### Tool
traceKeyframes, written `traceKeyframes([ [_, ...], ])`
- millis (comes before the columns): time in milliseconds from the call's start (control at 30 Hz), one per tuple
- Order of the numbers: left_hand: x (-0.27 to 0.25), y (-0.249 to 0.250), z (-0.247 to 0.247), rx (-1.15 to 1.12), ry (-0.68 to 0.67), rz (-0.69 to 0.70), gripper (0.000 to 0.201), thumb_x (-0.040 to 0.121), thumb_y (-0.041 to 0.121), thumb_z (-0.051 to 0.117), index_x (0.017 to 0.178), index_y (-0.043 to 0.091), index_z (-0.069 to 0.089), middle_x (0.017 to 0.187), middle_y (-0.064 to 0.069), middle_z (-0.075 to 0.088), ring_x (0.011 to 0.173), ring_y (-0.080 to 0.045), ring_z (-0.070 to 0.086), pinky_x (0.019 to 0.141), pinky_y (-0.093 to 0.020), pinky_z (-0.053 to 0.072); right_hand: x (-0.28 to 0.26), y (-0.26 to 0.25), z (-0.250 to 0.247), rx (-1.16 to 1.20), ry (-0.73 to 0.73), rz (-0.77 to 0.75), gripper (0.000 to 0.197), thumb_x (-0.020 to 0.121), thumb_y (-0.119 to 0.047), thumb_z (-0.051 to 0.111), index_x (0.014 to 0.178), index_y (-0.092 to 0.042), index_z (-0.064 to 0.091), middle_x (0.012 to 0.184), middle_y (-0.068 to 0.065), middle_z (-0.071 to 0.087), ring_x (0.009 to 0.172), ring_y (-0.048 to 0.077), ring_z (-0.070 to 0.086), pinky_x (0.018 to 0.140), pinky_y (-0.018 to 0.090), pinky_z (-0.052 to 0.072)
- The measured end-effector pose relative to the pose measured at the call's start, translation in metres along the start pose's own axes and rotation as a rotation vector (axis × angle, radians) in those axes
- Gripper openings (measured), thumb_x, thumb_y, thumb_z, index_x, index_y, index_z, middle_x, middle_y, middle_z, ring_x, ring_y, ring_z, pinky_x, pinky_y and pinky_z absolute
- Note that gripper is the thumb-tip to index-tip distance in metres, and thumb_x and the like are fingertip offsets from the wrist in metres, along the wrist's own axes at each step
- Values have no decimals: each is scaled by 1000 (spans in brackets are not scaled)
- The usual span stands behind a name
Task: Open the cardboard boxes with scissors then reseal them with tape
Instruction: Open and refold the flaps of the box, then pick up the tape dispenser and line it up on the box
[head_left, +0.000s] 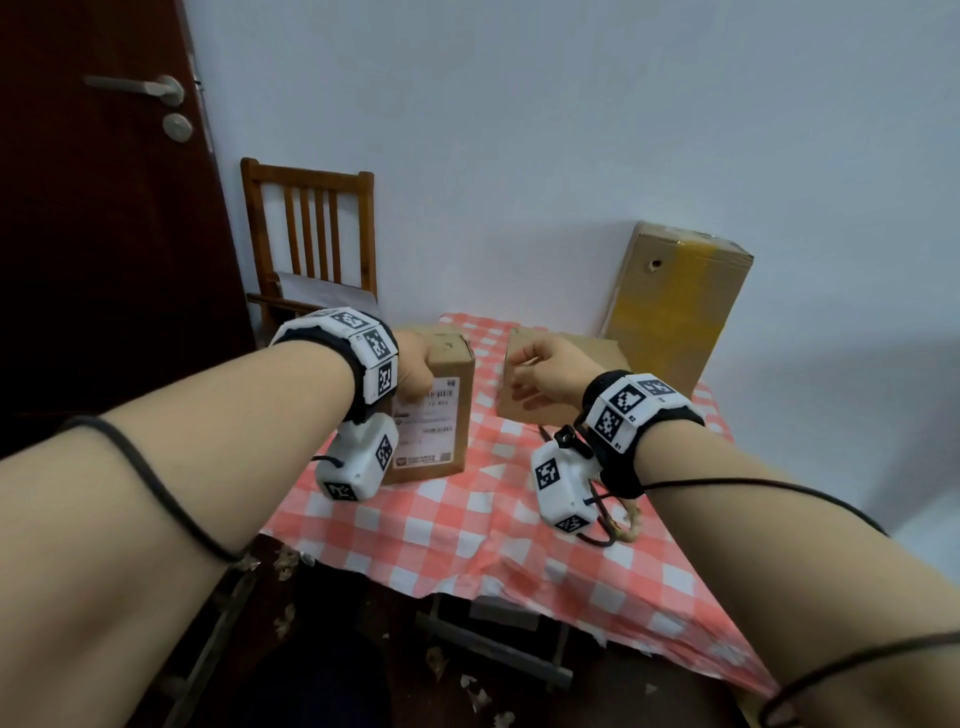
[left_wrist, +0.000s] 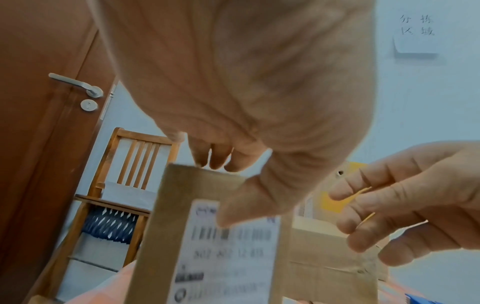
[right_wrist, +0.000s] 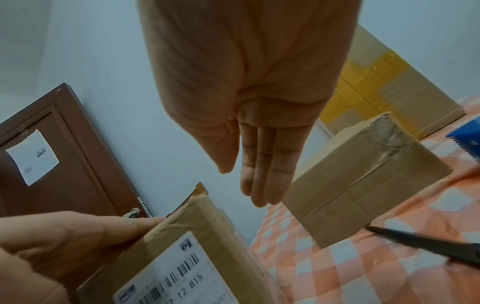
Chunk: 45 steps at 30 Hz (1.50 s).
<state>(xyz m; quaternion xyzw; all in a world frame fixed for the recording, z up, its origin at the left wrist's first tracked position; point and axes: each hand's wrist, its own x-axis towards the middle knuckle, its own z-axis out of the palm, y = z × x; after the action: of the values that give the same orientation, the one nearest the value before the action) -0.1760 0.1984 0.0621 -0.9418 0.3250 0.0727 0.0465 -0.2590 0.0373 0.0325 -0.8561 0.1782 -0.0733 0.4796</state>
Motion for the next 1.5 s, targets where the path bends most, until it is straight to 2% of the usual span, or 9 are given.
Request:
traceKeyframes([
  [200, -4, 20, -5, -85, 78, 47, 14, 86, 7, 50, 76, 16, 48, 79, -5, 56, 75, -28, 53, 65, -28, 46, -11, 17, -22, -43, 50, 20, 17, 95, 4, 44, 96, -9, 55, 74, 6, 58, 64, 16, 58, 63, 27, 53],
  [367, 0, 60, -11, -83, 197, 163, 47, 86, 8, 51, 133, 8, 52, 129, -13, 58, 115, -30, 56, 95, -36, 48, -20, 35, -51, -120, 152, 84, 25, 90, 6, 46, 77, -14, 53, 68, 5, 58, 57, 15, 57, 56, 25, 50],
  [533, 10, 103, 8, -85, 142, 290, 12, 81, 3, 50, 90, 6, 58, 92, -11, 62, 83, -28, 56, 73, -30, 46, -34, 63, -76, -225, 234, 163, 28, 89, 7, 45, 72, -12, 56, 69, 6, 58, 63, 21, 57, 64, 33, 52],
  [733, 26, 133, 31, -95, 97, 348, 43, 87, 5, 54, 128, 13, 60, 127, -6, 62, 115, -25, 58, 96, -32, 48, -45, 107, -98, -462, 292, 261, 26, 90, 2, 47, 108, 3, 67, 108, 17, 65, 104, 30, 60, 95, 42, 49],
  [800, 33, 142, 37, -101, 73, 353, 42, 87, 6, 56, 128, 13, 61, 126, -6, 63, 115, -25, 58, 96, -33, 48, -45, 119, -103, -535, 281, 286, 23, 89, 2, 49, 105, 4, 66, 107, 18, 64, 105, 32, 59, 91, 39, 50],
  [933, 43, 158, 48, -92, 47, 370, 39, 88, 7, 56, 127, 12, 61, 124, -7, 64, 114, -25, 59, 93, -31, 49, -45, 135, -105, -717, 210, 361, 21, 89, -8, 57, 71, -3, 48, 71, 8, 47, 80, 28, 49, 51, 28, 35],
  [1167, 56, 163, 60, -102, -6, 353, 37, 91, 9, 56, 127, 12, 61, 127, -6, 62, 117, -23, 58, 95, -29, 46, -28, 163, -95, -899, -51, 499, 40, 90, -35, 62, 115, -4, 58, 92, 7, 54, 83, 23, 51, 72, 29, 40],
  [1400, 60, 156, 59, -154, -45, 316, 39, 91, 3, 52, 128, 10, 60, 130, -6, 60, 119, -22, 56, 98, -30, 45, -28, 165, -97, -833, 53, 485, 34, 96, -29, 52, 117, -3, 56, 116, 14, 61, 99, 27, 57, 83, 30, 43],
  [1500, 60, 156, 57, -216, -43, 295, 40, 91, 1, 50, 129, 11, 60, 131, -6, 60, 120, -22, 56, 98, -29, 45, -33, 162, -110, -597, 197, 432, 18, 91, -22, 57, 98, -5, 56, 98, 15, 57, 87, 30, 56, 69, 29, 39],
])
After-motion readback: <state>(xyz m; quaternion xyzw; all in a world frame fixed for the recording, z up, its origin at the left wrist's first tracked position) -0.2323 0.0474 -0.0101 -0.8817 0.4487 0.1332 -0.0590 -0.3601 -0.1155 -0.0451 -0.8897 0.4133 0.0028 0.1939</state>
